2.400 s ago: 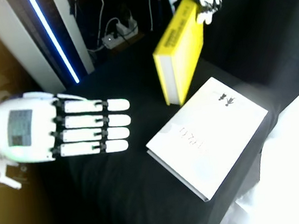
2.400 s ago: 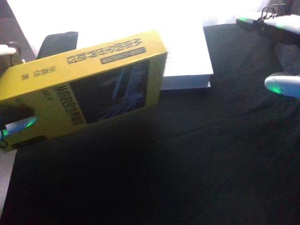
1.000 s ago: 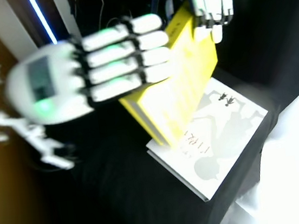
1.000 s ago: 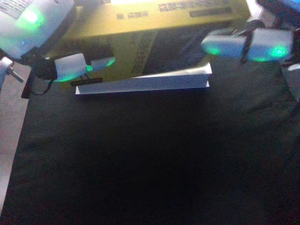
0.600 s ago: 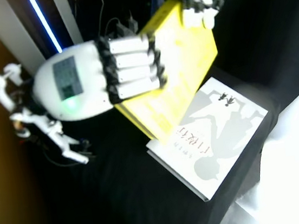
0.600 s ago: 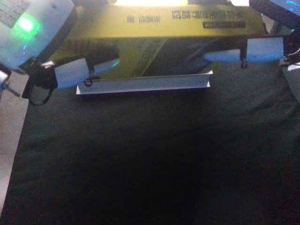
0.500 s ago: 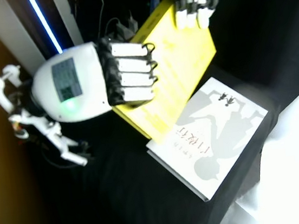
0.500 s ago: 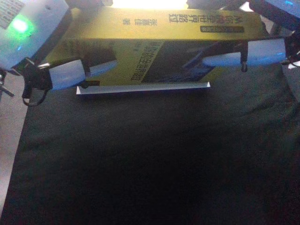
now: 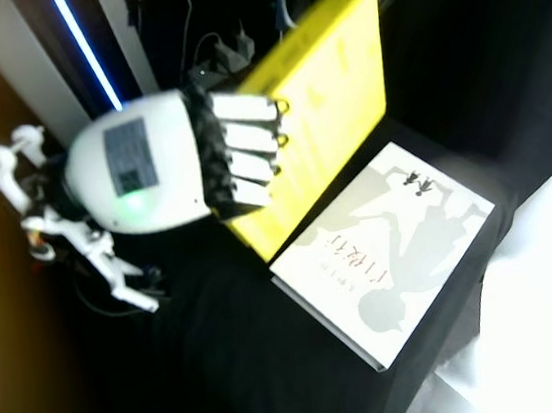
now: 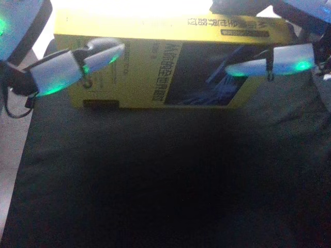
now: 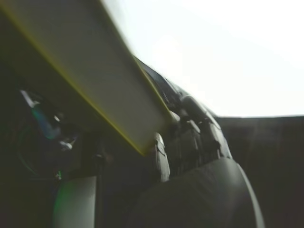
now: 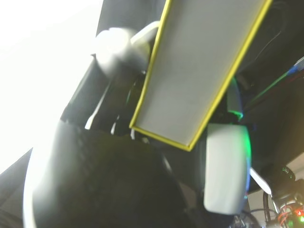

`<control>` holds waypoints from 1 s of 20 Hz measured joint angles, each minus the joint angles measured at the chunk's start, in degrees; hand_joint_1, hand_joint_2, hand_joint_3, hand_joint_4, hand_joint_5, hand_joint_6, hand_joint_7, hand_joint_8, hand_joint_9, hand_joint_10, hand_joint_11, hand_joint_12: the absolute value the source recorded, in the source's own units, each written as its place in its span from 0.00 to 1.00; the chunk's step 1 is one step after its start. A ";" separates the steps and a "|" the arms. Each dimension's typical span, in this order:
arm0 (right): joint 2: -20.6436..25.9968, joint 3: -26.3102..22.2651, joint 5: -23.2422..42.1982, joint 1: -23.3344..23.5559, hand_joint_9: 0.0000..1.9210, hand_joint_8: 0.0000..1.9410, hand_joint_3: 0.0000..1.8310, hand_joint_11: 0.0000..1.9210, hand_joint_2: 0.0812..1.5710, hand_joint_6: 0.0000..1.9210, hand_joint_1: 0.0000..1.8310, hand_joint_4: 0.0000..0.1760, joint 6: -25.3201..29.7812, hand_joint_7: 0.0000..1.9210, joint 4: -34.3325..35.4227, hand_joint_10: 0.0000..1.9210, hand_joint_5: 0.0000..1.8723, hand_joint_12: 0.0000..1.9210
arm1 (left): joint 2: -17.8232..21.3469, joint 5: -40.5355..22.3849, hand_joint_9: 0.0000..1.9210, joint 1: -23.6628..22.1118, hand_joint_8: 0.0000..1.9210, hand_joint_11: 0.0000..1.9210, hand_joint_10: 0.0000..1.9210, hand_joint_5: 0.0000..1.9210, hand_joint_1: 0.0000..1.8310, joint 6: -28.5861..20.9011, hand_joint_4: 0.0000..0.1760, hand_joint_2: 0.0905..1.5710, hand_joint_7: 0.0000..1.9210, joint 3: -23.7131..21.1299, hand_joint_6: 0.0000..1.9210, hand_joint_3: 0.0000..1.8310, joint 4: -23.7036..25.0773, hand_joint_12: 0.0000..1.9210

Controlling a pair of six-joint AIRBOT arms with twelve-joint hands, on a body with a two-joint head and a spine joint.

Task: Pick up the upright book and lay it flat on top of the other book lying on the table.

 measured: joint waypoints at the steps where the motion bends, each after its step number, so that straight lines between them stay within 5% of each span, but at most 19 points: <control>1: 0.63 -0.28 0.02 0.98 0.88 0.99 0.00 0.90 0.78 0.72 0.60 0.00 -0.04 0.76 0.15 0.99 0.39 1.00 | 0.37 0.52 0.00 0.81 0.00 0.00 0.00 0.00 0.36 0.42 1.00 0.64 0.00 -0.20 0.00 0.00 -1.68 0.00; 7: 3.23 -0.59 0.15 3.91 0.90 1.00 0.00 0.93 0.81 0.76 0.59 0.00 -0.70 0.79 -0.87 1.00 0.36 1.00 | 2.56 0.46 0.00 7.85 0.00 0.00 0.00 0.00 0.44 2.95 1.00 0.63 0.00 -2.56 0.00 0.00 -6.67 0.00; 11: 4.07 -2.25 -2.32 7.21 0.90 1.00 0.00 0.92 0.82 0.78 0.58 0.00 -8.26 0.80 -1.46 1.00 0.34 1.00 | 2.58 -1.38 0.00 12.20 0.00 0.00 0.00 0.00 0.36 2.97 1.00 0.62 0.00 -3.63 0.00 0.00 -8.57 0.00; 13: 4.11 -2.64 -3.91 8.98 0.85 1.00 0.00 0.88 0.83 0.79 0.58 0.00 -11.13 0.76 -1.51 1.00 0.33 1.00 | 2.56 -2.25 0.00 14.40 0.00 0.00 0.00 0.00 0.34 2.97 1.00 0.61 0.00 -4.44 0.00 0.00 -9.07 0.00; 14: 4.11 -2.64 -5.64 10.38 0.71 0.94 0.00 0.72 0.81 0.75 0.59 0.00 -13.03 0.65 -1.20 1.00 0.36 1.00 | 2.12 -2.32 0.00 15.10 0.00 0.00 0.00 0.00 0.32 2.99 1.00 0.62 0.00 -4.61 0.00 0.00 -8.96 0.00; 15: 4.11 -2.64 -7.02 11.28 0.71 0.94 0.00 0.72 0.81 0.75 0.59 0.00 -14.45 0.65 -1.22 1.00 0.36 1.00 | 1.79 -2.47 0.00 15.45 0.00 0.00 0.00 0.00 0.32 2.97 1.00 0.62 0.00 -4.61 0.00 0.00 -9.14 0.00; 16: 4.11 -2.64 -8.11 12.20 0.56 0.88 0.00 0.52 0.83 0.75 0.63 0.00 -15.13 0.44 -1.60 0.95 0.28 1.00 | 1.60 -2.64 0.00 16.11 0.00 0.00 0.00 0.00 0.31 2.99 1.00 0.62 0.00 -4.61 0.00 0.00 -9.01 0.00; 17: 4.11 -2.64 -9.64 13.40 0.53 0.87 0.00 0.47 0.83 0.73 0.64 0.00 -15.87 0.40 -2.51 0.95 0.27 1.00 | 1.36 -3.17 0.00 17.33 0.00 0.00 0.00 0.00 0.31 2.99 1.00 0.63 0.00 -4.79 0.00 0.00 -9.29 0.00; 18: 3.96 -2.64 -10.78 14.51 0.56 0.92 0.00 0.53 0.84 0.72 0.64 0.00 -17.07 0.37 -3.41 0.99 0.28 1.00 | 1.07 -3.72 0.00 18.47 0.00 0.00 0.00 0.00 0.32 2.99 1.00 0.63 0.00 -4.92 0.00 0.00 -9.86 0.00; 19: 3.76 -2.64 -12.09 15.82 0.64 0.98 0.00 0.63 0.81 0.74 0.61 0.00 -19.41 0.56 -3.80 1.00 0.36 1.00 | 0.76 -3.98 0.00 19.12 0.00 0.00 0.00 0.00 0.33 3.06 1.00 0.64 0.00 -4.90 0.00 0.01 -10.27 0.00; 20: 3.50 -2.62 -13.51 16.81 0.58 0.94 0.00 0.55 0.84 0.75 0.63 0.00 -20.87 0.40 -3.85 1.00 0.28 1.00 | 0.46 -4.50 0.00 19.37 0.00 0.00 0.00 0.00 0.32 3.04 1.00 0.65 0.00 -4.90 0.00 0.01 -10.67 0.00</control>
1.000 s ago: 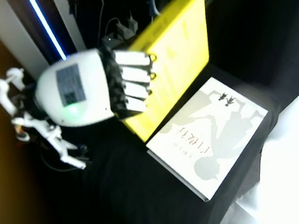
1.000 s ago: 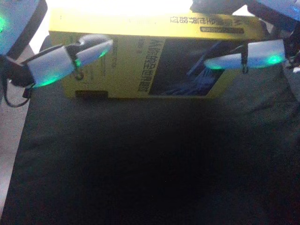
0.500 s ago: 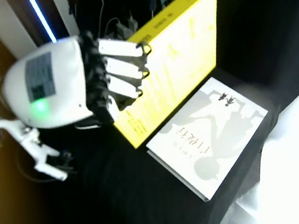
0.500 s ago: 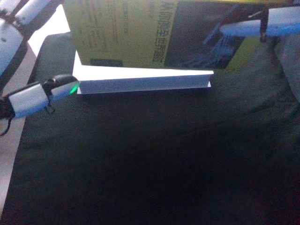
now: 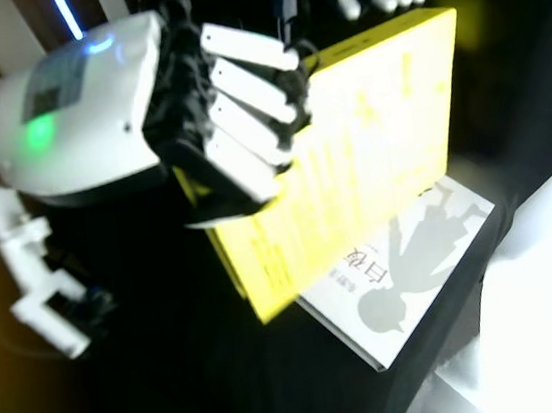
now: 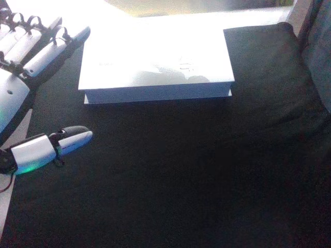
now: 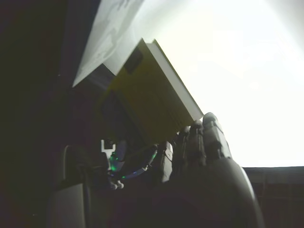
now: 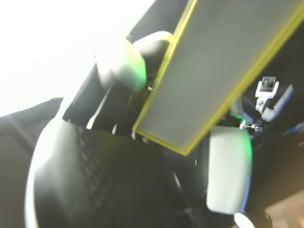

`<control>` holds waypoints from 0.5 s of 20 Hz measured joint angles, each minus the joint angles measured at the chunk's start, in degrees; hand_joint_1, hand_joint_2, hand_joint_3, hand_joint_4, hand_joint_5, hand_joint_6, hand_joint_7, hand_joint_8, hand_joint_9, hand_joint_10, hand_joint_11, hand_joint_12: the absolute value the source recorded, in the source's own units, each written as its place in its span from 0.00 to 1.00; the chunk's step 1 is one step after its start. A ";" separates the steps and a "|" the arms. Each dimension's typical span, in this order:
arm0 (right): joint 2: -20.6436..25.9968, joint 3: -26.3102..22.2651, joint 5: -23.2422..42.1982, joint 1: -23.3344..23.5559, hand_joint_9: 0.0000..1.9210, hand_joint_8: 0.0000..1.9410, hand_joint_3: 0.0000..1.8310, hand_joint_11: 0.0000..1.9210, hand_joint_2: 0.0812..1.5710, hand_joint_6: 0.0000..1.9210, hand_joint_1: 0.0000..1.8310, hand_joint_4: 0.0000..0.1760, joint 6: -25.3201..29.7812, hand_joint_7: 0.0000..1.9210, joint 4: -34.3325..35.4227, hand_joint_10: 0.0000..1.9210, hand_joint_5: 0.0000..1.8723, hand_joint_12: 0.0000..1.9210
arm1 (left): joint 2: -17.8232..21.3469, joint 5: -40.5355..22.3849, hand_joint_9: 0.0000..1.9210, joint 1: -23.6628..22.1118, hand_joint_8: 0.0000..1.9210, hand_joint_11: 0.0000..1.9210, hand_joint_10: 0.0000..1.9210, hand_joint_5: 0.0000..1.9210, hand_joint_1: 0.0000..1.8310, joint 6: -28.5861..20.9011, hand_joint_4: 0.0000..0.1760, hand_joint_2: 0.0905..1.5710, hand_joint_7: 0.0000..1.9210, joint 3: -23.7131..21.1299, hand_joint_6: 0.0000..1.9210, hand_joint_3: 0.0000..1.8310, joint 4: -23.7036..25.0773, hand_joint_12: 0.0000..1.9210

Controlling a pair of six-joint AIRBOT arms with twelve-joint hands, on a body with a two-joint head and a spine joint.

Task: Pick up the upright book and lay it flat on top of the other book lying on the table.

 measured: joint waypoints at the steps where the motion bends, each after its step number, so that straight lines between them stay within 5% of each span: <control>1: -0.42 0.42 -0.96 0.63 0.58 0.88 0.01 0.54 0.84 0.81 0.63 0.00 -0.07 0.34 -0.31 1.00 0.30 1.00 | -0.07 -0.33 0.00 0.00 0.00 0.00 0.00 0.00 0.30 -0.02 1.00 0.65 0.00 0.00 0.00 0.01 -0.09 0.00; 2: -1.25 1.11 -1.97 1.07 0.53 0.86 0.01 0.51 0.84 0.82 0.62 0.00 -0.09 0.33 -1.64 1.00 0.29 1.00 | -0.07 -0.96 0.00 -0.02 0.00 0.00 0.00 0.00 0.29 -0.13 1.00 0.65 0.00 0.07 0.00 0.01 -0.04 0.00; 3: -2.40 2.10 -3.13 1.20 0.38 0.79 0.00 0.43 0.82 0.71 0.70 0.00 -0.09 0.37 -3.10 0.96 0.27 1.00 | -0.24 -1.42 0.00 -0.02 0.00 0.00 0.00 0.00 0.28 -5.18 1.00 0.65 0.00 0.48 0.00 0.01 0.13 0.00; 4: -3.76 3.23 -4.37 1.22 0.49 0.64 0.00 0.38 0.75 0.62 0.73 0.00 -0.11 0.45 -3.19 0.75 0.34 0.86 | -0.52 -1.88 0.00 -0.02 0.00 0.00 0.00 0.00 0.28 -5.79 1.00 0.66 0.00 0.50 0.00 0.01 0.04 0.00; 5: -4.57 4.04 -5.14 1.22 0.49 0.64 0.00 0.38 0.75 0.62 0.73 0.00 -0.15 0.45 -3.10 0.75 0.34 0.86 | -0.76 -1.81 0.00 -0.02 0.00 0.00 0.00 0.00 0.28 -6.25 1.00 0.66 0.00 0.59 0.00 0.01 0.33 0.00; 6: -5.09 4.46 -5.49 1.18 0.54 0.48 0.00 0.36 0.72 0.64 0.80 0.00 -0.11 0.51 -2.86 0.59 0.35 0.85 | -0.83 -1.81 0.00 -0.02 0.00 0.00 0.00 0.00 0.28 -6.38 1.00 0.67 0.00 0.59 0.00 0.01 0.76 0.00; 7: -5.68 5.01 -5.33 0.46 0.56 0.42 0.00 0.36 0.70 0.62 0.81 0.00 0.09 0.54 -2.51 0.53 0.37 0.84 | -0.83 -1.86 0.00 -0.02 0.00 0.00 0.00 0.00 0.27 -6.64 1.00 0.67 0.00 0.59 0.00 0.01 0.92 0.00; 9: -7.89 6.62 -4.66 -1.77 0.50 0.47 0.00 0.41 0.71 0.55 0.77 0.00 1.70 0.54 -2.03 0.69 0.40 0.85 | -0.81 -2.25 0.00 -0.02 0.00 0.00 0.00 0.00 0.27 -6.91 1.00 0.67 0.00 0.59 0.00 0.01 0.74 0.00; 10: -9.62 8.11 -4.85 -3.17 0.44 0.55 0.00 0.33 0.74 0.65 0.74 0.00 3.50 0.49 -2.01 0.76 0.36 0.94 | -0.79 -2.54 0.00 0.00 0.00 0.00 0.00 0.00 0.25 -6.99 1.00 0.69 0.00 0.59 0.00 0.01 0.94 0.00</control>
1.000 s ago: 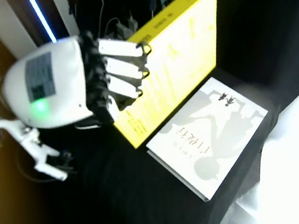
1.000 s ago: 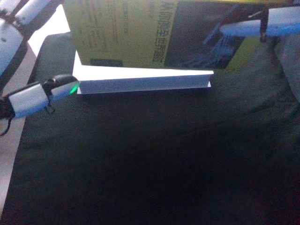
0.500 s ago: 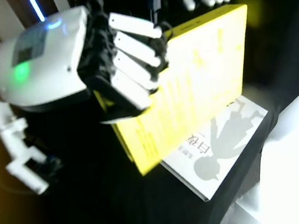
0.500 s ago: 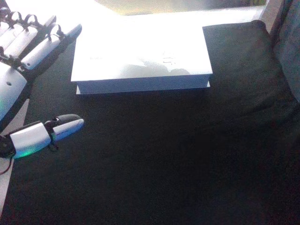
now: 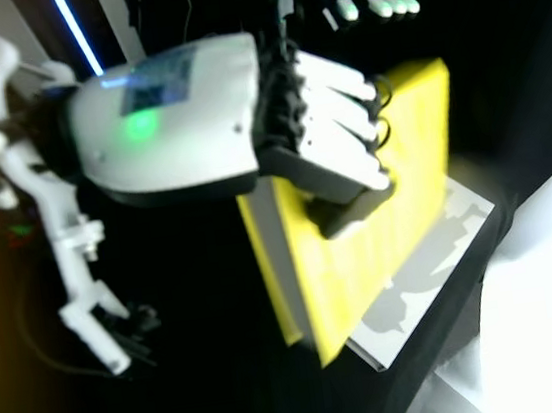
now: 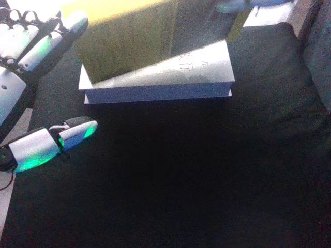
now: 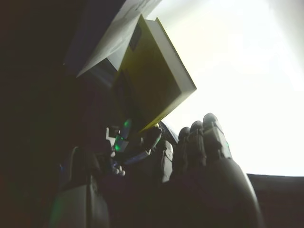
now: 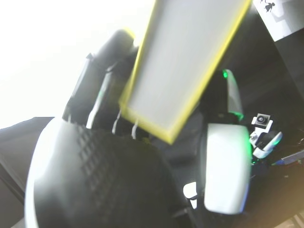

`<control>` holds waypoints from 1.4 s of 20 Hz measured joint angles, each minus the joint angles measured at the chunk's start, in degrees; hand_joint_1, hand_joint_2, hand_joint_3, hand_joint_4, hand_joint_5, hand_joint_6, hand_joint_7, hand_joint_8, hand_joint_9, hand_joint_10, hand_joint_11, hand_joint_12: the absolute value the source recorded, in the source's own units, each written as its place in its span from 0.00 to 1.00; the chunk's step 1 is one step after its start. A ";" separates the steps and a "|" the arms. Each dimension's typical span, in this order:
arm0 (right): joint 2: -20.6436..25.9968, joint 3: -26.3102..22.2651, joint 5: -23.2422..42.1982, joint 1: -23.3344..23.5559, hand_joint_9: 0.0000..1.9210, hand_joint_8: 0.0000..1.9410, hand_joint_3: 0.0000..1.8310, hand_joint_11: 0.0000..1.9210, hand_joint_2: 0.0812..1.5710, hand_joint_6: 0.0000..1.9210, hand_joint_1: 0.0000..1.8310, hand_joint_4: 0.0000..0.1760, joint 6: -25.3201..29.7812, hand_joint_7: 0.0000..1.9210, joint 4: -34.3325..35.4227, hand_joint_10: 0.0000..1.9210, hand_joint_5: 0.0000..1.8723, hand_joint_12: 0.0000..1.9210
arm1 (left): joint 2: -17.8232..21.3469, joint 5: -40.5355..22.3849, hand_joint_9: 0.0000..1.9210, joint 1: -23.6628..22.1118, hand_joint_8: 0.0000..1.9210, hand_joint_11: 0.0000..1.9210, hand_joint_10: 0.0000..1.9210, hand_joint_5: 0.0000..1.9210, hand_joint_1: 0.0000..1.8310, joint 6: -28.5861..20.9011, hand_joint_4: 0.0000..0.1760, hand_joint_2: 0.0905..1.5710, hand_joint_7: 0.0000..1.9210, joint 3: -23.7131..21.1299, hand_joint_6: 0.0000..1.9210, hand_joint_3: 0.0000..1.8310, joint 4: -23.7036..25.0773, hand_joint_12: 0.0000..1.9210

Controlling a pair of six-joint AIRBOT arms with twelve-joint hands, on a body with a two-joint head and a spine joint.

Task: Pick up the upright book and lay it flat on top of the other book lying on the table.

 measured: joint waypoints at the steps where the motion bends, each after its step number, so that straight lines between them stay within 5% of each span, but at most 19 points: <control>1: -1.57 1.86 0.24 -1.07 0.43 0.55 0.00 0.33 0.74 0.66 0.74 0.00 2.60 0.50 0.72 0.73 0.35 0.88 | 0.02 -0.24 0.00 0.00 0.00 0.00 0.00 0.00 0.23 -0.04 0.99 0.70 0.00 0.00 0.00 0.01 0.13 0.00; 5: -2.60 3.15 2.08 -2.54 0.47 0.50 0.00 0.36 0.72 0.60 0.75 0.00 2.91 0.54 2.49 0.69 0.38 0.85 | 0.39 -0.68 0.00 0.70 0.00 0.00 0.00 0.00 0.22 -0.68 1.00 0.72 0.00 0.00 0.00 0.01 -0.68 0.00; 6: -2.69 3.19 2.38 -2.82 0.46 0.54 0.00 0.38 0.73 0.62 0.75 0.00 2.89 0.50 2.60 0.72 0.35 0.85 | 0.39 -0.68 0.00 0.70 0.00 0.00 0.00 0.00 0.22 -0.68 0.89 0.75 0.00 0.00 0.00 0.01 -0.90 0.00; 7: -2.69 3.21 2.95 -3.39 0.46 0.54 0.00 0.38 0.73 0.62 0.75 0.00 2.86 0.50 2.97 0.72 0.35 0.85 | 0.37 -0.74 0.00 0.70 0.00 0.00 0.00 0.00 0.22 -0.70 0.89 0.75 0.00 0.00 0.00 0.01 -0.68 0.00; 9: -2.64 3.21 4.17 -5.18 0.50 0.51 0.00 0.40 0.71 0.58 0.75 0.00 2.86 0.53 3.76 0.68 0.38 0.84 | 0.37 -0.74 0.00 0.70 0.00 0.00 0.00 0.00 0.23 -0.70 1.00 0.74 0.00 -0.02 0.00 0.00 -0.48 0.00; 12: -2.69 3.23 5.46 -6.27 0.51 0.46 0.00 0.40 0.70 0.56 0.76 0.00 2.91 0.55 4.09 0.68 0.40 0.83 | 0.39 -1.27 0.00 1.33 0.00 0.00 0.00 0.00 0.22 -0.81 1.00 0.74 0.00 -0.20 0.00 0.00 -0.70 0.00; 15: -3.06 4.31 4.59 -4.28 0.47 0.55 0.00 0.40 0.72 0.59 0.75 0.00 3.37 0.51 3.15 0.72 0.38 0.91 | 0.37 -1.49 0.00 1.46 0.00 0.00 0.00 0.00 0.20 -0.81 1.00 0.72 0.00 -0.17 0.00 0.00 -1.11 0.00; 19: -3.37 6.88 -0.37 -1.20 0.49 0.52 0.00 0.45 0.71 0.53 0.75 0.00 3.45 0.52 2.71 0.74 0.40 0.97 | 0.37 -1.44 0.00 1.49 0.00 0.00 0.00 0.00 0.22 -0.83 1.00 0.74 0.00 -0.11 0.00 0.00 -1.14 0.00; 20: -3.15 7.06 -1.27 -0.39 0.50 0.59 0.00 0.55 0.73 0.53 0.75 0.00 3.34 0.48 2.99 0.76 0.39 0.95 | 0.39 -1.46 0.00 1.49 0.00 0.00 0.00 0.00 0.22 -0.81 1.00 0.75 0.00 -0.11 0.00 0.00 -1.07 0.00; 21: -2.82 7.08 -1.86 0.26 0.50 0.59 0.00 0.55 0.73 0.53 0.75 0.00 3.26 0.48 2.99 0.76 0.39 0.95 | 0.37 -1.42 0.00 1.49 0.00 0.00 0.00 0.00 0.22 -0.83 1.00 0.75 0.00 0.02 0.00 0.00 -0.70 0.00; 22: -2.47 7.15 -2.08 0.92 0.53 0.50 0.00 0.44 0.71 0.63 0.75 0.00 2.97 0.51 2.93 0.64 0.37 0.85 | 0.31 -1.42 0.00 1.49 0.00 0.00 0.00 0.00 0.23 -0.85 1.00 0.74 0.00 0.52 0.00 0.00 0.02 0.00; 25: -2.05 7.37 -2.38 1.29 0.51 0.54 0.00 0.50 0.72 0.56 0.75 0.00 2.40 0.50 3.23 0.71 0.38 0.89 | 0.11 -1.46 0.00 1.46 0.00 0.00 0.00 0.00 0.22 -0.83 0.95 0.75 0.00 0.59 0.00 0.00 -0.44 0.00; 26: -2.05 7.28 -2.67 1.29 0.47 0.56 0.00 0.36 0.73 0.63 0.75 0.00 2.40 0.51 3.08 0.71 0.35 0.89 | 0.07 -1.44 0.00 1.46 0.00 0.00 0.00 0.00 0.21 -0.83 0.95 0.75 0.00 0.59 0.00 0.00 -0.44 0.00; 28: -1.84 6.88 -2.60 1.01 0.47 0.55 0.00 0.43 0.73 0.57 0.75 0.00 2.40 0.51 3.17 0.74 0.37 0.91 | 0.07 -1.81 0.00 1.49 0.00 0.00 0.00 0.00 0.20 -0.83 0.99 0.75 0.00 0.59 0.00 0.00 -0.11 0.00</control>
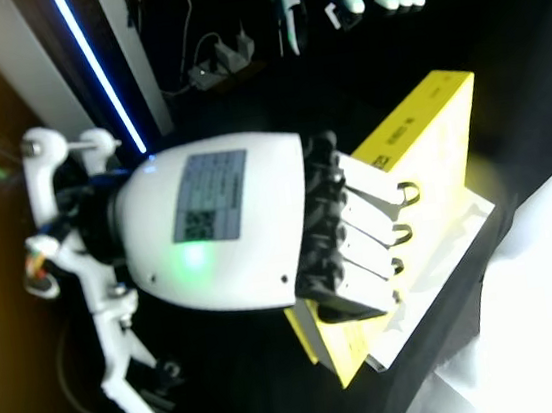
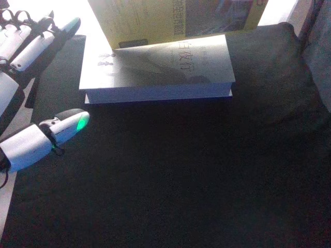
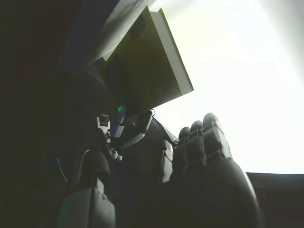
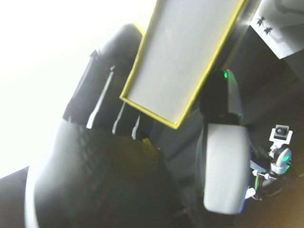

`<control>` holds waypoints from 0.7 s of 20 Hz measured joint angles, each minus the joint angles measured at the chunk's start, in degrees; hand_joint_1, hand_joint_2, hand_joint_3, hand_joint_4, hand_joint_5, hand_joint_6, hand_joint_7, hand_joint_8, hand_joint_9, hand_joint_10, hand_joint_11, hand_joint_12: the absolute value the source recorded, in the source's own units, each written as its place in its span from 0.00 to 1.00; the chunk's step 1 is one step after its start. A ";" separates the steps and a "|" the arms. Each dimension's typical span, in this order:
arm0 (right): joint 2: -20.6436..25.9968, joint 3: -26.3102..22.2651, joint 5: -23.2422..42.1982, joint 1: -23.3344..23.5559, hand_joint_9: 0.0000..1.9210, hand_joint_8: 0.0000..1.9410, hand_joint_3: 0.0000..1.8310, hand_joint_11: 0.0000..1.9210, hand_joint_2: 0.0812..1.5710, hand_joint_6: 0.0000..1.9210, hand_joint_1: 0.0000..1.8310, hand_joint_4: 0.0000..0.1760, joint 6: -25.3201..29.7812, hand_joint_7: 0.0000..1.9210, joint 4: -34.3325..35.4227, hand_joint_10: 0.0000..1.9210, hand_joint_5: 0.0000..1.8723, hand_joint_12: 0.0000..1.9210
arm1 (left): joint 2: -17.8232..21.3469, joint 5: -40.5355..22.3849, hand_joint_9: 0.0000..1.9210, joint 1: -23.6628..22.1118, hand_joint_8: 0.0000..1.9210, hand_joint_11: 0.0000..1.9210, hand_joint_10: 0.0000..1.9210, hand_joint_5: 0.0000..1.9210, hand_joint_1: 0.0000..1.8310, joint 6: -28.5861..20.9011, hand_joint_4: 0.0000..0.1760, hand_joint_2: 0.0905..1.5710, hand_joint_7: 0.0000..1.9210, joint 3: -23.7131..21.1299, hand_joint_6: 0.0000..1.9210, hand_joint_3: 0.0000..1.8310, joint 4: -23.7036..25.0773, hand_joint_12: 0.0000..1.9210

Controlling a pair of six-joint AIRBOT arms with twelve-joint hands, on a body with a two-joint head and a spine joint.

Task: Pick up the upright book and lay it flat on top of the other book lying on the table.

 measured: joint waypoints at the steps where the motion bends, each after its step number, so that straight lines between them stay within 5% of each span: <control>1: 0.00 -0.07 1.07 -1.22 0.47 0.54 0.00 0.45 0.72 0.55 0.75 0.00 0.00 0.52 0.81 0.75 0.38 0.89 | 0.00 -0.07 0.00 0.00 0.00 0.00 0.00 0.00 0.20 0.00 1.00 0.75 0.00 0.00 0.00 0.00 -0.11 0.00; 2: 0.00 -0.52 1.62 -3.30 0.48 0.50 0.00 0.43 0.71 0.57 0.75 0.00 0.04 0.54 1.46 0.71 0.38 0.86 | 0.00 -0.31 0.00 0.07 0.00 0.00 0.00 0.00 0.19 0.00 0.99 0.76 0.00 -0.11 0.00 0.00 -0.44 0.00; 4: 0.11 -1.68 4.57 -6.03 0.44 0.58 0.00 0.44 0.74 0.60 0.74 0.00 -0.26 0.48 2.08 0.76 0.34 0.88 | 0.02 -1.36 0.00 1.09 0.00 0.00 0.00 0.00 0.19 0.00 1.00 0.77 0.00 -0.28 0.00 0.01 -1.18 0.00; 6: -0.39 -1.66 7.37 -9.57 0.51 0.47 0.00 0.45 0.70 0.53 0.75 0.00 -0.13 0.55 4.28 0.68 0.41 0.84 | 0.09 -2.23 0.00 1.57 0.00 0.00 0.00 0.00 0.18 0.00 0.97 0.78 0.00 -0.76 0.00 0.01 -1.42 0.00; 10: -1.86 -0.79 9.79 -11.72 0.61 0.48 0.00 0.53 0.70 0.56 0.70 0.00 0.52 0.58 4.81 0.59 0.42 0.78 | 0.20 -2.97 0.00 2.10 0.00 0.00 0.00 0.00 0.18 -2.38 0.93 0.80 0.00 -0.76 0.00 0.01 -2.03 0.00; 14: -2.67 -0.44 11.56 -13.51 0.56 0.66 0.00 0.52 0.75 0.63 0.67 0.00 0.74 0.50 5.16 0.71 0.37 0.87 | 0.20 -3.23 0.00 2.21 0.00 0.00 0.00 0.00 0.15 -2.43 0.95 0.82 0.00 -0.76 0.00 0.01 -2.78 0.00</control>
